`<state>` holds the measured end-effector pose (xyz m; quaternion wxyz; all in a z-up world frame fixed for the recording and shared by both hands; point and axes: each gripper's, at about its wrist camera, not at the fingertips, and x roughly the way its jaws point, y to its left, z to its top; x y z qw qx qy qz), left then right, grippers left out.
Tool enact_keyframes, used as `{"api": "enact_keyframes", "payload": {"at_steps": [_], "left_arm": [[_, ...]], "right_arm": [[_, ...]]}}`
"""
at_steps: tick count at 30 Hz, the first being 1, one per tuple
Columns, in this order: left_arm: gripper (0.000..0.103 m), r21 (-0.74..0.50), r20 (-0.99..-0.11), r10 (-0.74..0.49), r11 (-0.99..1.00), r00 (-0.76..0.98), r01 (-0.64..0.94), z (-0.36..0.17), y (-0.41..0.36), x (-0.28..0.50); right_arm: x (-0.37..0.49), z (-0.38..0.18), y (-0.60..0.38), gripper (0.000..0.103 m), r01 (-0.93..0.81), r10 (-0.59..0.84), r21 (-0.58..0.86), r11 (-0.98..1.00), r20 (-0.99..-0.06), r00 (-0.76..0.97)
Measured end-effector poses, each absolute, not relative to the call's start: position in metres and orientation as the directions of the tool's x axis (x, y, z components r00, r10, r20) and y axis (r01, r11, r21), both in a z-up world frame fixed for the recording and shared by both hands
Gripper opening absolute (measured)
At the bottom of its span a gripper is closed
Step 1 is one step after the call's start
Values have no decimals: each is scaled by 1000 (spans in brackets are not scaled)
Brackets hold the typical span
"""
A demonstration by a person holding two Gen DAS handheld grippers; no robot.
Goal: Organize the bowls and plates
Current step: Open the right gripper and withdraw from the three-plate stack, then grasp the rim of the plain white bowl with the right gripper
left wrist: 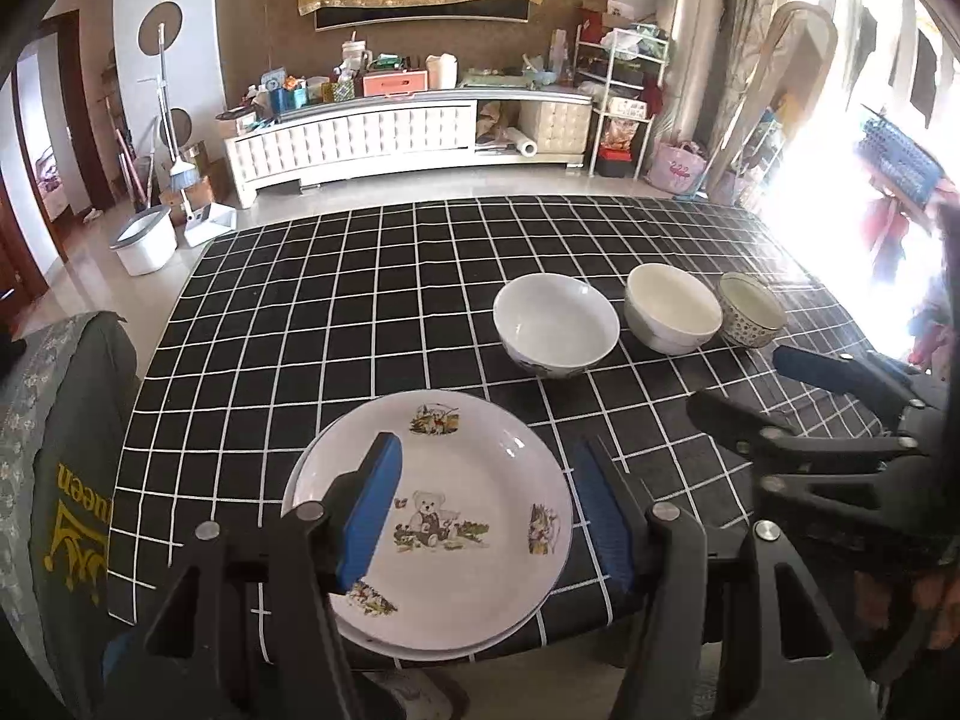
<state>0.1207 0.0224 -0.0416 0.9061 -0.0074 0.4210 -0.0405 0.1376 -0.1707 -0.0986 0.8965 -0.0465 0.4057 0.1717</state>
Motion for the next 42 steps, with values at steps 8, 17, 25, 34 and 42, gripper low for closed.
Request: {"api": "enact_keyframes", "payload": {"at_steps": [8,17,25,34,42], "left_arm": [[57,-103,-778,-150,988,610,112,-34,12,140],[57,-68,-763,-134,990,632,127,-15,4,175],[57,-71,-768,-135,989,626,127,-14,9,214],[57,-85,-808,-146,988,570,131,-52,20,263],[57,-124,-847,-195,977,495,173,-96,21,300]], "right_arm": [[148,-86,-184,83,-368,350,135,920,-706,616],[175,-69,-190,83,-363,329,111,925,-710,623],[208,-71,-187,83,-362,317,93,927,-709,630],[242,-104,-181,83,-366,314,90,926,-718,621],[271,-146,-168,70,-399,319,97,912,-779,540]]}}
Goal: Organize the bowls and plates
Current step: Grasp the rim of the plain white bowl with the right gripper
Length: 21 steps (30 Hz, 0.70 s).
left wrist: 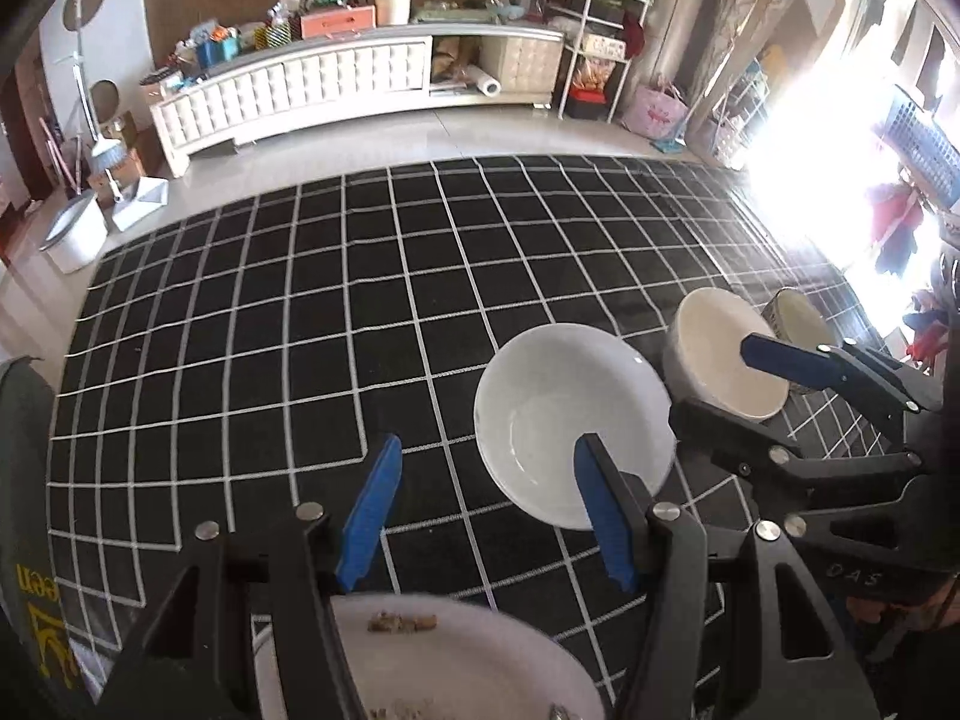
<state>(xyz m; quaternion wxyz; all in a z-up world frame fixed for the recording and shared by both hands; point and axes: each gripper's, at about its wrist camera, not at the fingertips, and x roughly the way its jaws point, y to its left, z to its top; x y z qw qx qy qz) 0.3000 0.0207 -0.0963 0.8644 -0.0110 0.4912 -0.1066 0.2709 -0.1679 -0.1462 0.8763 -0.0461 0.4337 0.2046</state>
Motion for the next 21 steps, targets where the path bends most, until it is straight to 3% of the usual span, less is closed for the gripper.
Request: {"api": "enact_keyframes", "payload": {"at_steps": [5,8,10,15,21], "left_arm": [[53,-173,-852,-236,969,468,174,-114,25,313],[42,-187,-863,-244,968,441,169,-124,26,319],[36,-196,-882,-249,966,400,170,-132,29,322],[35,-220,-893,-265,962,365,161,-143,30,328],[18,-244,-898,-289,954,331,172,-151,25,334]], "right_arm": [[285,-166,-169,51,-401,320,114,909,-807,496],[292,-172,-172,42,-394,321,125,911,-816,482],[296,-178,-173,40,-388,320,135,912,-827,463],[299,-183,-173,36,-377,300,122,918,-835,460],[307,-185,-177,26,-353,284,122,928,-843,457]]}}
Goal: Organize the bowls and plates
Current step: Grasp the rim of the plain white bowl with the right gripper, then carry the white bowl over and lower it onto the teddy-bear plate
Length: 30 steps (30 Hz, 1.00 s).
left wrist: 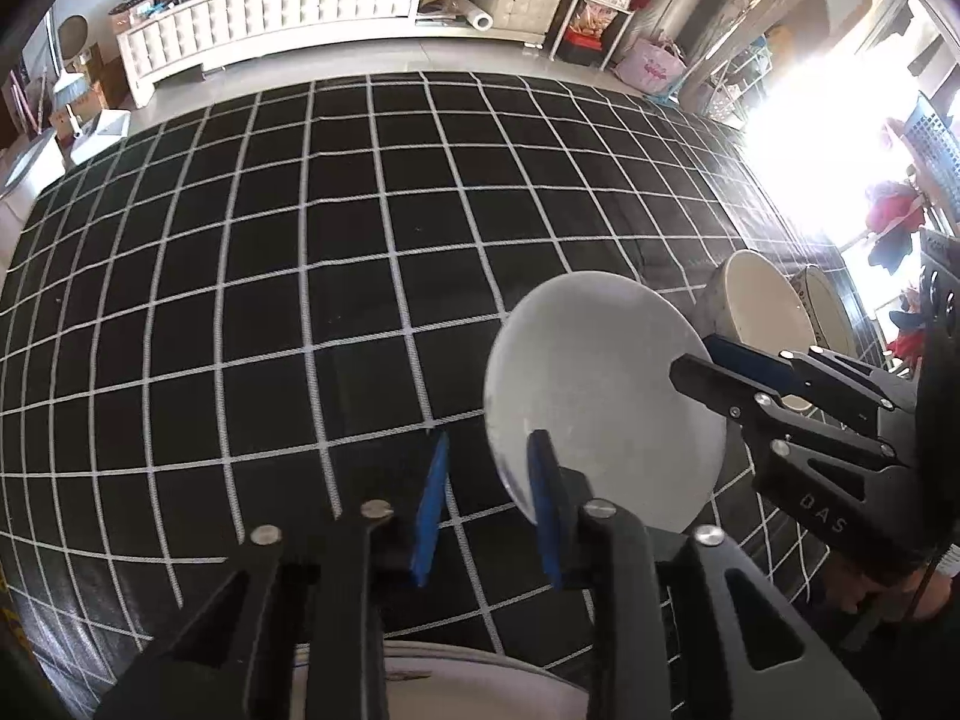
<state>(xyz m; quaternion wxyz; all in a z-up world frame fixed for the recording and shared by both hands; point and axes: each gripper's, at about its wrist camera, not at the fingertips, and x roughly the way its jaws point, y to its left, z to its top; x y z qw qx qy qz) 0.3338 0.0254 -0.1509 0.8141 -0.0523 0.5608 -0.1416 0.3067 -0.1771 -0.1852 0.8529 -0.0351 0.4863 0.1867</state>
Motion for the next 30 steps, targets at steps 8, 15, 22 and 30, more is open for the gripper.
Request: {"api": "enact_keyframes", "payload": {"at_steps": [8,15,22,30], "left_arm": [[10,-283,-900,-317,947,299,151,-159,23,339],[9,-297,-897,-317,949,310,111,-156,25,335],[8,-305,-894,-324,946,308,111,-153,22,310],[8,-290,-886,-319,948,337,135,-125,6,269]], "right_arm": [[310,-190,-183,19,-324,295,155,933,-845,446],[307,-193,-179,11,-289,293,175,941,-850,437],[286,-178,-184,11,-272,272,161,949,-855,442],[252,-154,-199,11,-236,267,173,956,-846,461]]}}
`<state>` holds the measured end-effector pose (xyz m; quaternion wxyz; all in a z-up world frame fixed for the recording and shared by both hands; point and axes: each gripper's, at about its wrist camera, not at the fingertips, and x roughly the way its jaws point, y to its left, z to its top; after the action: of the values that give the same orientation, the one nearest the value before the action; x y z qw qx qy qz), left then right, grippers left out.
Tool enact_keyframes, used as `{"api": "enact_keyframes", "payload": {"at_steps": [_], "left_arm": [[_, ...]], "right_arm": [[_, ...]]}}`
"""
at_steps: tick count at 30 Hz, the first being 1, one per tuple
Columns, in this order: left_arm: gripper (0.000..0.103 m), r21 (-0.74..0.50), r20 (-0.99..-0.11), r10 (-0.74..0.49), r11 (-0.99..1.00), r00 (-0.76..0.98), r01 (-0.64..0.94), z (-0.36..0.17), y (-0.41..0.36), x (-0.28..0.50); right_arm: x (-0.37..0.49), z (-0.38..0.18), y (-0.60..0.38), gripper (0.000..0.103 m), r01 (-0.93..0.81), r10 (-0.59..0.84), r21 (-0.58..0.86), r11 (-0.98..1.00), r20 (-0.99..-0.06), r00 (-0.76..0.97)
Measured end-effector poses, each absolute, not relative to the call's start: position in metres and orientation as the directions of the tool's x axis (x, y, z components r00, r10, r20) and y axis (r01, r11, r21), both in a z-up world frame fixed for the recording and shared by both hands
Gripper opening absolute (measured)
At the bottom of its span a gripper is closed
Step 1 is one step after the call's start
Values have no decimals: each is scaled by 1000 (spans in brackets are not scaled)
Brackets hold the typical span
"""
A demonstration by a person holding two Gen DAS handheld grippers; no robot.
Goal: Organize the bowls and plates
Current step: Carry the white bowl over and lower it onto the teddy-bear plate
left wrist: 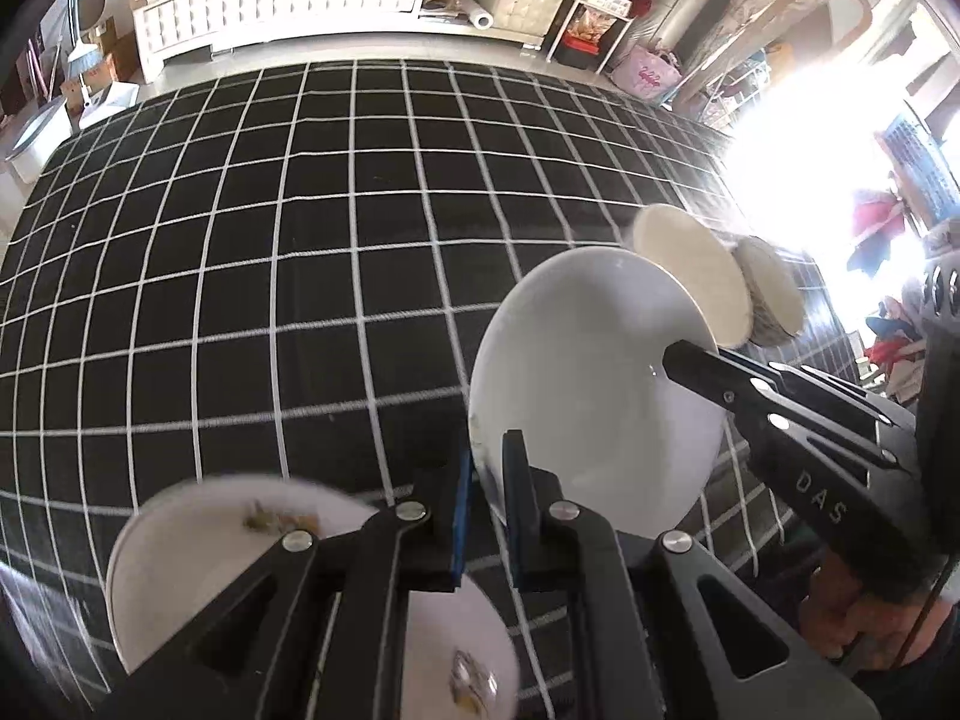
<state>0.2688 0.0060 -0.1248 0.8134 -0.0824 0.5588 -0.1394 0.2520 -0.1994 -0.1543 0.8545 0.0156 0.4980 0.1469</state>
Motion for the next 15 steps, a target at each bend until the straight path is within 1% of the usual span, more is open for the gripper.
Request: {"api": "enact_keyframes", "payload": {"at_steps": [6,15], "left_arm": [[8,-270,-882,-306,951,359,147,-109,-7,245],[8,-252,-890,-291,956,352,153,-121,-22,203]], "right_arm": [[226,-146,-208,11,-230,273,182,956,-840,469],[200,-157,-220,11,-203,256,181,962,-856,449]]}}
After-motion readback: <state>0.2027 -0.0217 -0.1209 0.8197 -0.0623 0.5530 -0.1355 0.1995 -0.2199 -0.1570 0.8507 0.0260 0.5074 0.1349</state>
